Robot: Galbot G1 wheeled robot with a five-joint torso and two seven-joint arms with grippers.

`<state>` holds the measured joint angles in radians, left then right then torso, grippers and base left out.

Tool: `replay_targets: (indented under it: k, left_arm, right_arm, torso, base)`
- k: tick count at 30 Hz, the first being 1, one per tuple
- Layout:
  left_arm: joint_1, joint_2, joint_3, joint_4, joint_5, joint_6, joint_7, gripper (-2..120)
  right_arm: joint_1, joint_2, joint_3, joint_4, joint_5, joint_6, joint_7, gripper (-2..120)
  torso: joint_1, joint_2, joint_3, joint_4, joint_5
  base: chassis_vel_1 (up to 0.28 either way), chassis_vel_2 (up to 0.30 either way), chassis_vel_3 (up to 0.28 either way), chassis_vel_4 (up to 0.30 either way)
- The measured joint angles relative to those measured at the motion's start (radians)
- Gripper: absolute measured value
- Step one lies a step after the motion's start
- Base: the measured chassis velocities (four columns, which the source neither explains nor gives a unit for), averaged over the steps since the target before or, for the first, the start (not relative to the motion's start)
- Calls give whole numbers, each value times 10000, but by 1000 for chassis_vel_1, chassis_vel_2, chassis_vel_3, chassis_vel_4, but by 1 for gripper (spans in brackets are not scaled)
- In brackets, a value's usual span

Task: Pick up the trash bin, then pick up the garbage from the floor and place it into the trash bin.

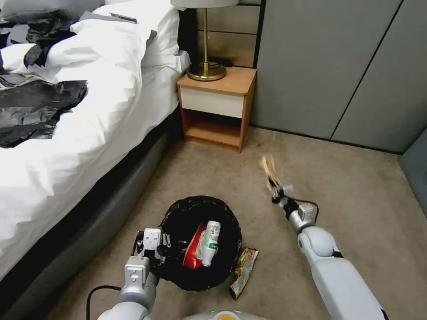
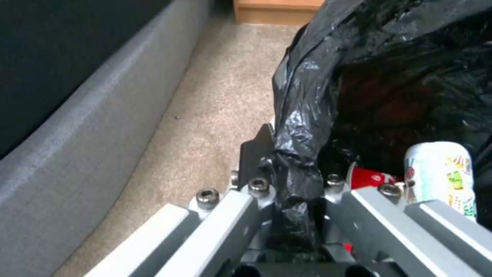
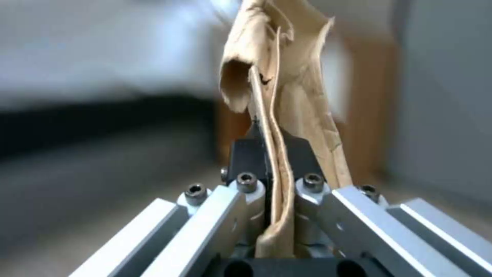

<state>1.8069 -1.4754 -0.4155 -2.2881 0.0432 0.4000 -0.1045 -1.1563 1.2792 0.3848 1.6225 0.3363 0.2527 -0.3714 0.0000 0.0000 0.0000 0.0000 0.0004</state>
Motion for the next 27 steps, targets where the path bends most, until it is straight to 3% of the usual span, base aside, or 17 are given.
replay_targets:
  k: [3,10,13,19,27]
  left_arm:
    - [18,5,86,23,47,-14,8,1]
    - [40,-10,186,51,150,-55,12,1]
    - [36,-22,216,59,186,-66,12,1]
    - [17,-67,224,63,216,-78,12,1]
    - [-51,-76,175,46,185,-78,12,1]
  right_arm:
    - [-874,-259,-273,2288,628,95,-1322,0]
    - [-2195,-1004,-1488,3846,275,238,-1801,0]
    - [-2435,-1132,-1899,3849,-20,282,-1801,0]
    - [-2708,-1251,-2722,2701,-872,626,-1745,0]
    - [-2776,-1198,-2910,1835,-1264,818,-1911,0]
  torso:
    - [0,0,0,-1,-2]
    - [-1,0,-1,-2,-5]
    - [0,0,0,-2,-6]
    - [0,0,0,0,-3]
    - [1,0,0,0,-4]
  base:
    - [0,0,0,0]
    - [0,0,0,0]
    - [0,0,0,0]
    - [0,0,0,0]
    - [0,0,0,0]
